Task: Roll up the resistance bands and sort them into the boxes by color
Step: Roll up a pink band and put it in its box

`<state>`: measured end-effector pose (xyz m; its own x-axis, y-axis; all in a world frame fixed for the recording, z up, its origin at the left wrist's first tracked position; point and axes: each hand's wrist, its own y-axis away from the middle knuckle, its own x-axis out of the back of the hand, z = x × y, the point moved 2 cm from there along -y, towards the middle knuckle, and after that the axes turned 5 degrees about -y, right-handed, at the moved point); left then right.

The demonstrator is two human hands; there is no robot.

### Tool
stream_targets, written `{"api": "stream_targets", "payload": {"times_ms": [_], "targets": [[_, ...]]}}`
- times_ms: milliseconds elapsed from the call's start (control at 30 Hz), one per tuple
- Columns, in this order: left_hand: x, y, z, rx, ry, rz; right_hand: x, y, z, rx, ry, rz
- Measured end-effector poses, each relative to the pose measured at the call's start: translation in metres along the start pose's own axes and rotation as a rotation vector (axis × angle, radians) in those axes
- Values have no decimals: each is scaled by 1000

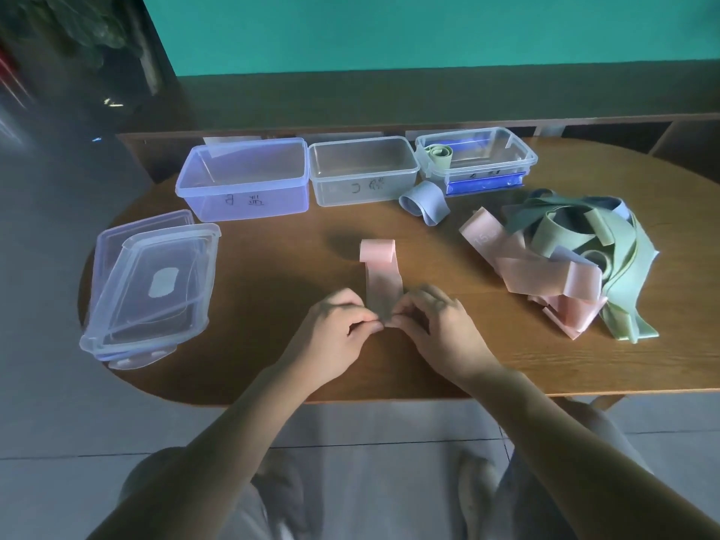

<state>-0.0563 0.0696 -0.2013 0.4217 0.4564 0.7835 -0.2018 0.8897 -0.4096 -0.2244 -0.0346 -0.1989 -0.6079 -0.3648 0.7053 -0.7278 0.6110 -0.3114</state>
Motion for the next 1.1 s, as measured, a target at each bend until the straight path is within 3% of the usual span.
{"api": "stream_targets", "payload": {"times_ms": [167, 300, 533, 733, 833, 1100], "targets": [[1, 2, -2, -37, -7, -53, 3, -1, 4, 111, -11, -103], [1, 2, -2, 5, 3, -40, 10, -4, 6, 86, -71, -137], [6, -2, -4, 77, 94, -5, 13, -12, 1, 38, -120, -123], [2, 2, -1, 86, -3, 22, 4, -4, 5, 79, -59, -45], [2, 1, 3, 94, -18, 48, 3, -2, -3, 16, -28, 9], [0, -3, 6, 244, -5, 36, 8, -3, -9, -111, -33, -54]]}}
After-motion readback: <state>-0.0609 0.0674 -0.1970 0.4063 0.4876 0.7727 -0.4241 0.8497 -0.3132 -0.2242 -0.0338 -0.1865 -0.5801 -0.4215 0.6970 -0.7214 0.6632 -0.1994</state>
